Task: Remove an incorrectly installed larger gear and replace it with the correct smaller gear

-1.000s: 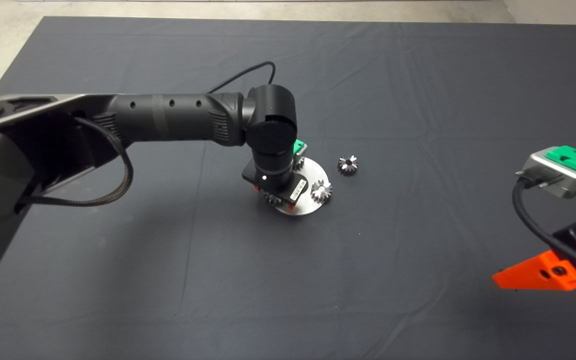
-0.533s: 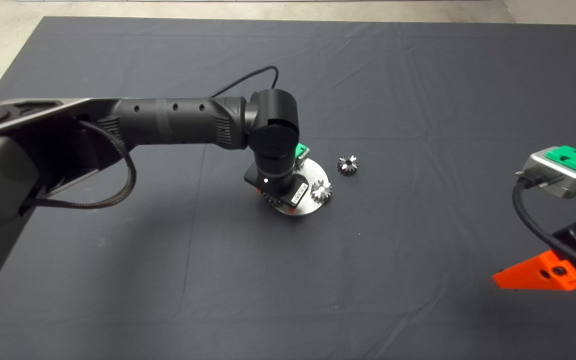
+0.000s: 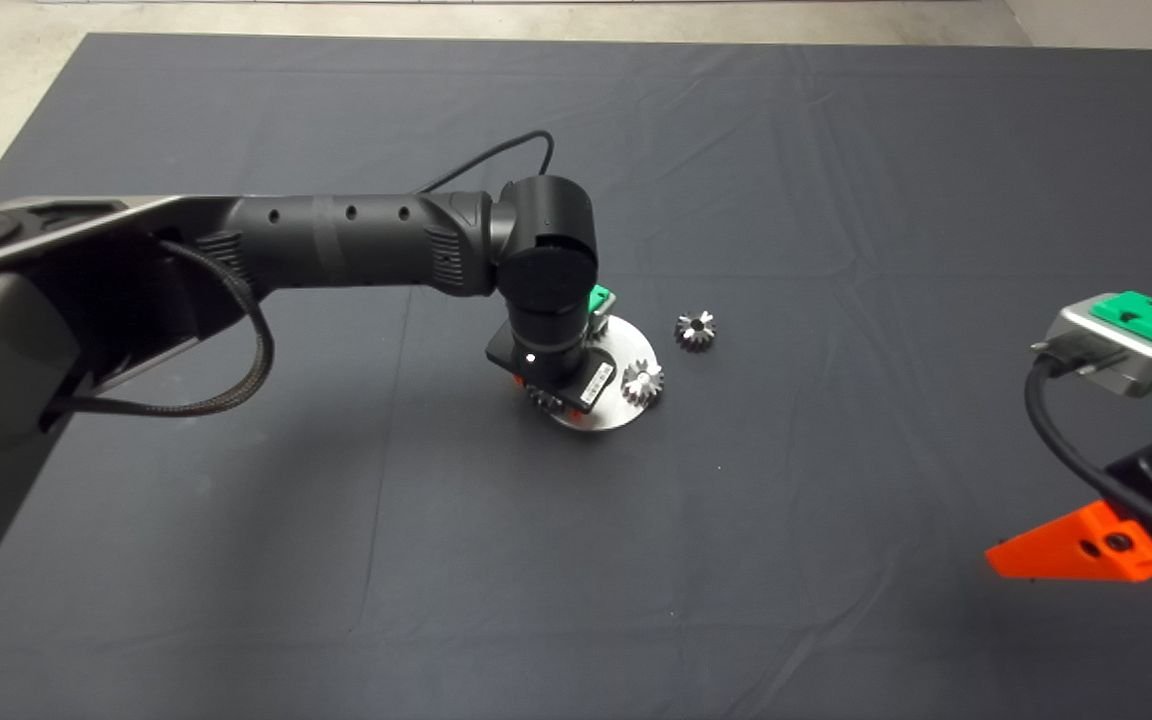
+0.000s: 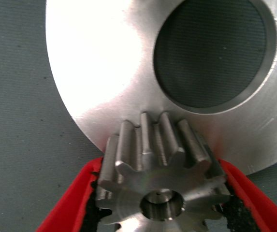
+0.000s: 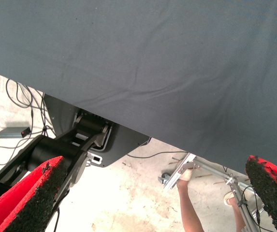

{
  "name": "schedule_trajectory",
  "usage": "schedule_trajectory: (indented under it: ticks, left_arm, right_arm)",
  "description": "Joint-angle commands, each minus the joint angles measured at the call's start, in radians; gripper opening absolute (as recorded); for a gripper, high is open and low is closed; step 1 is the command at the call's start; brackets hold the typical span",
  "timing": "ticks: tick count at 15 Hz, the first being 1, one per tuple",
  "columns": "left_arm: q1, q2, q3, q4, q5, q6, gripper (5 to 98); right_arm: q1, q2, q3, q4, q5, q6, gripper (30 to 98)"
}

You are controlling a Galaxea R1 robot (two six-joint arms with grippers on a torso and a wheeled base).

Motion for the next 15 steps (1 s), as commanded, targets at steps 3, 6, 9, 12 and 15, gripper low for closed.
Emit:
schedule_trajectory:
  ticks: [3, 6, 9, 12, 15]
  left_arm:
    - [-0.013, 0.004, -0.013, -0.001, 0.046, 0.005, 50.8]
    - [-0.013, 0.002, -0.014, -0.001, 0.046, 0.006, 48.7]
    - [-0.014, -0.001, -0.013, -0.001, 0.045, 0.008, 47.2]
    - [-0.014, -0.001, -0.012, -0.001, 0.045, 0.003, 46.2]
    - [-0.019, 0.002, -0.013, -0.002, 0.045, 0.002, 45.7]
  right_arm:
    - [0.019, 0.003, 0.003, 0.016, 0.004, 0.000, 97.7]
    - [0.018, 0.002, 0.003, 0.016, 0.003, 0.000, 97.7]
    - [0.018, 0.002, 0.003, 0.016, 0.003, 0.000, 97.7]
    - [0.019, 0.003, 0.003, 0.016, 0.004, 0.000, 97.7]
    - [0.018, 0.003, 0.003, 0.016, 0.004, 0.000, 97.7]
